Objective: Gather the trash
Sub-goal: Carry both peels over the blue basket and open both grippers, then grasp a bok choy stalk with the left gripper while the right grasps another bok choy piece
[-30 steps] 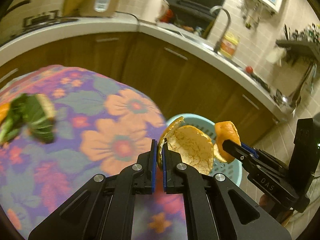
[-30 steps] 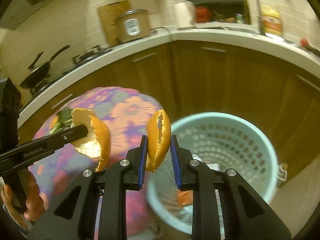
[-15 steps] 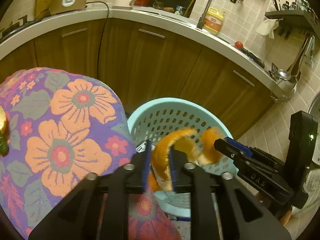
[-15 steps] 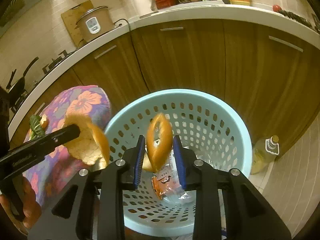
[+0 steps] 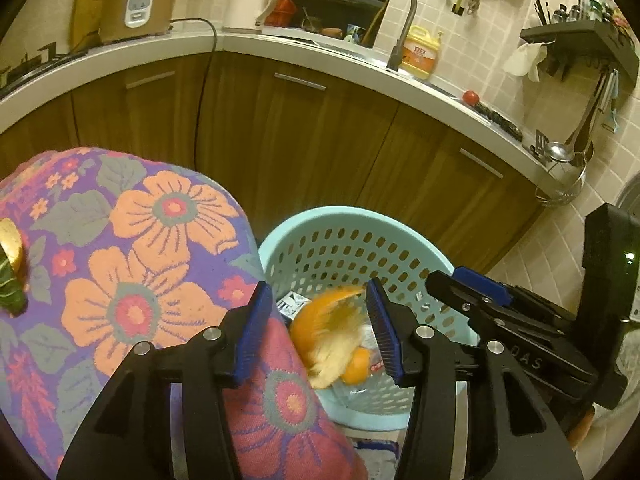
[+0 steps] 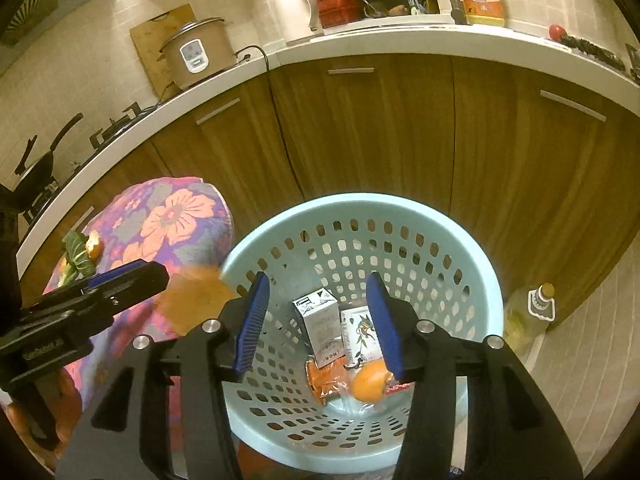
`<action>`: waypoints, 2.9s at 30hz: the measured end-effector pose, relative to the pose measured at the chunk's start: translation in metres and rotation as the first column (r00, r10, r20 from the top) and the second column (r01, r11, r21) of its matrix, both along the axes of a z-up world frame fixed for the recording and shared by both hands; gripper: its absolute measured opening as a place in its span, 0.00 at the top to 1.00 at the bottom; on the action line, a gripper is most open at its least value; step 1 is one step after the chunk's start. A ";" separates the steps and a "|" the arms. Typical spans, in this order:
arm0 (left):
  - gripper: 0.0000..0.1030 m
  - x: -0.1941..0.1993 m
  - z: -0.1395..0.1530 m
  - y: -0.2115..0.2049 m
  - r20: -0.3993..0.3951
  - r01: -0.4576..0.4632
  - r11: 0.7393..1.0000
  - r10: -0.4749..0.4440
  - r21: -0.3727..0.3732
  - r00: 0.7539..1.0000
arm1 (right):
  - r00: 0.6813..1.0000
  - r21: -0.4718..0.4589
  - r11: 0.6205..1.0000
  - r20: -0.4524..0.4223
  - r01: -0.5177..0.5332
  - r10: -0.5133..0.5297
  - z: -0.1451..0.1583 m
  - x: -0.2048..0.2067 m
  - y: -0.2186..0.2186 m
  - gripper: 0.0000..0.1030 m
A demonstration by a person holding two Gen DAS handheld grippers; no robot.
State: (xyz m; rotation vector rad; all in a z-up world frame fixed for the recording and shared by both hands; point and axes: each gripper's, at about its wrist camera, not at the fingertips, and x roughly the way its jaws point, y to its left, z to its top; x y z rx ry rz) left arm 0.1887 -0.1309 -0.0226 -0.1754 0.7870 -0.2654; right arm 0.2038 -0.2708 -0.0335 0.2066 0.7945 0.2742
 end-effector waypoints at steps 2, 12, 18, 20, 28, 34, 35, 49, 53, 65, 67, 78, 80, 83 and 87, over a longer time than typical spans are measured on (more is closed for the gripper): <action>0.54 0.001 0.001 0.001 -0.003 0.000 1.000 0.000 -0.017 1.000 | 1.000 0.007 1.000 0.002 0.006 -0.006 0.003 -0.002 -0.004 0.55; 0.54 -0.015 0.015 0.025 0.040 -0.037 0.999 0.037 -0.018 0.998 | 0.998 -0.001 0.999 0.046 -0.051 0.051 0.025 -0.010 0.017 0.55; 0.51 -0.041 0.033 0.070 0.110 -0.131 0.991 0.129 0.007 0.985 | 0.981 -0.017 0.988 0.116 -0.153 0.154 0.048 -0.014 0.065 0.55; 0.44 -0.050 0.039 0.090 0.132 -0.177 0.984 0.175 0.010 0.976 | 0.972 -0.030 0.981 0.129 -0.192 0.194 0.054 -0.013 0.085 0.55; 0.35 -0.082 0.057 0.189 0.193 -0.376 0.925 0.360 0.048 0.913 | 0.917 -0.054 0.926 0.135 -0.372 0.376 0.067 -0.010 0.185 0.55; 0.35 -0.093 0.047 0.257 0.180 -0.475 0.871 0.450 0.128 0.874 | 0.860 -0.132 0.869 0.132 -0.477 0.492 0.069 -0.009 0.259 0.55; 0.35 -0.092 0.043 0.269 0.160 -0.477 0.872 0.457 0.112 0.875 | 0.851 -0.139 0.858 0.126 -0.494 0.510 0.068 -0.007 0.273 0.55; 0.44 -0.044 -0.007 0.307 -0.040 -0.422 0.906 0.423 0.029 0.905 | 0.828 -0.167 0.820 0.028 -0.548 0.560 0.032 0.019 0.346 0.55; 0.47 -0.033 -0.013 0.309 -0.073 -0.410 0.911 0.412 0.046 0.908 | 0.818 -0.190 0.805 0.021 -0.562 0.575 0.029 0.018 0.354 0.55; 0.70 -0.039 -0.012 0.308 -0.060 -0.441 0.894 0.446 0.080 0.893 | 0.787 -0.202 0.774 0.026 -0.600 0.617 0.029 0.011 0.358 0.87; 0.70 -0.048 -0.011 0.307 -0.057 -0.443 0.893 0.447 0.073 0.892 | 0.781 -0.191 0.771 0.034 -0.608 0.624 0.031 0.007 0.354 0.89; 0.71 -0.102 0.011 0.301 0.001 -0.470 0.883 0.470 -0.006 0.883 | 0.727 -0.087 0.734 0.098 -0.674 0.680 0.048 -0.035 0.311 0.89; 0.71 -0.106 0.017 0.295 0.011 -0.460 0.888 0.460 -0.022 0.888 | 0.735 -0.090 0.743 0.113 -0.663 0.669 0.051 -0.042 0.302 0.89; 0.71 -0.109 0.027 0.279 0.039 -0.431 0.902 0.432 -0.024 0.901 | 0.754 -0.091 0.765 0.134 -0.637 0.643 0.055 -0.047 0.284 0.89; 0.71 -0.107 0.037 0.255 0.075 -0.383 0.923 0.385 -0.046 0.920 | 0.784 -0.111 0.802 0.169 -0.587 0.598 0.060 -0.050 0.254 0.89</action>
